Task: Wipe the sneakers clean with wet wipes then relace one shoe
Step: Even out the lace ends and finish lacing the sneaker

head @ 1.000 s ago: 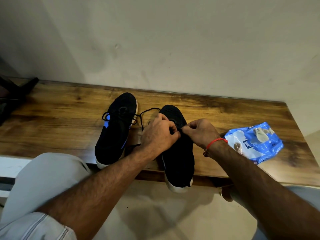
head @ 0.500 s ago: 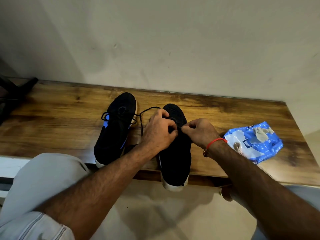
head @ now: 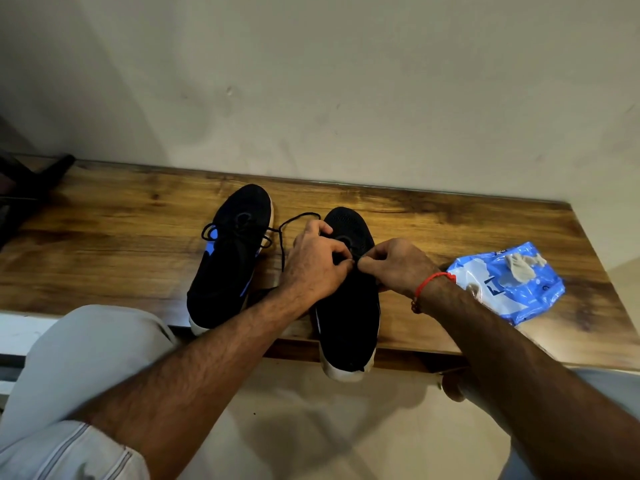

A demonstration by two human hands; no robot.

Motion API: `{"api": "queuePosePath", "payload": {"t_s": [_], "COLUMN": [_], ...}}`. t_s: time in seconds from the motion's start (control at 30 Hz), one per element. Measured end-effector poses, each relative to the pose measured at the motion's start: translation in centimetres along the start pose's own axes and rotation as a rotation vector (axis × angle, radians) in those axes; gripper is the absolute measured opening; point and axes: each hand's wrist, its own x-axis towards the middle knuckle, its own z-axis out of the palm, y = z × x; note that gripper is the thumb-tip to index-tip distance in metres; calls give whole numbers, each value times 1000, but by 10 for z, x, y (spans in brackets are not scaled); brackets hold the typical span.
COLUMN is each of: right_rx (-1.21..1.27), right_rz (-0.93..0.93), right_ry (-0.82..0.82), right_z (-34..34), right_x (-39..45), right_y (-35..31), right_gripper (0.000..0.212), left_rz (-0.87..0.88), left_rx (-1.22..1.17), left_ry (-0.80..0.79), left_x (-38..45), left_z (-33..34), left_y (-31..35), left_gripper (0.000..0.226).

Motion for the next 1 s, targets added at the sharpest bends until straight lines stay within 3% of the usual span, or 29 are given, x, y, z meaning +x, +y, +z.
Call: {"api": "queuePosePath", "payload": {"t_s": [0.5,0.67,1.0], "right_rx": [76,129,82], "right_rz": [-27,-7,3], "right_ry": [52,40,68], "right_z": [8,9,8], "right_x": [-3,-2,2], "right_y": [2,3,5], "right_gripper": [15,16,18], "left_rz": [0,2,-131], "left_rx": [248,191,2], "left_ry": [34,-53,-54], "left_x": [-7,-4,0], "left_z": [-7,-8,-4], "left_y": [9,7,7], "left_gripper": [22,23,16]}}
